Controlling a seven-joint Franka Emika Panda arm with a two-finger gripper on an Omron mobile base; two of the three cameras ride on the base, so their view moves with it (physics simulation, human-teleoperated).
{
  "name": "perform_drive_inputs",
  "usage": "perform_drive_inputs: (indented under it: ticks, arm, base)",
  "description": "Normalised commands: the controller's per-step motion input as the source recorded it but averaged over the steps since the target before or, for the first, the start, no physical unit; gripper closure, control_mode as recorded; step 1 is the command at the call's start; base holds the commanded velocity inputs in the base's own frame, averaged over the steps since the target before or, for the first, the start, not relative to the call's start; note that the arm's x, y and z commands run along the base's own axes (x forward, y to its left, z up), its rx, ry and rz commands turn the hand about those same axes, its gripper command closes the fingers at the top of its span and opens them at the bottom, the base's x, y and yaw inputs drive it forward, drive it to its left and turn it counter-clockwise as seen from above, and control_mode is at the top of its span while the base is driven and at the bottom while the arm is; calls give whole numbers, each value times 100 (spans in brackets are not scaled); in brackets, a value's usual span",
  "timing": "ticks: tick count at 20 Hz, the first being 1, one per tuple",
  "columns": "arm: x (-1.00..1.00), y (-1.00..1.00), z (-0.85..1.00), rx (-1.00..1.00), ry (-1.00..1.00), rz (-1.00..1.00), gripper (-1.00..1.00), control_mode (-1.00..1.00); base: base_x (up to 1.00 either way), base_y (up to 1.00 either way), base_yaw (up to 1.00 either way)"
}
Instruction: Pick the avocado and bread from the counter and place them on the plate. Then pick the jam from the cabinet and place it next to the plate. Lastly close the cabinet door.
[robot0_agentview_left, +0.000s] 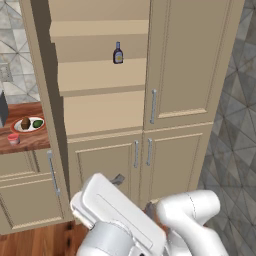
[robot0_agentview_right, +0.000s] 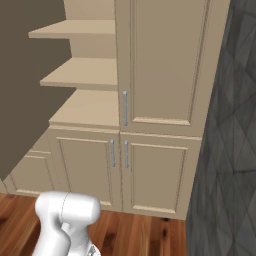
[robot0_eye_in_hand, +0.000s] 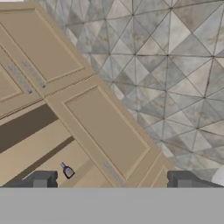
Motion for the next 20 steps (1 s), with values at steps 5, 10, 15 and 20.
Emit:
perform_drive_inputs:
  ticks: [5, 10, 15, 20]
  arm:
    - [0, 21, -23, 0, -2, -2, -100, -100]
    - [0, 13, -13, 0, -2, -2, -100, -100]
    - [7, 20, -11, 0, 0, -1, -100, -100]
    - [26, 12, -6, 0, 0, 0, -100, -100]
  base:
    - [0, 0, 0]
    - [0, 0, 0]
    - [0, 0, 0]
    - [0, 0, 0]
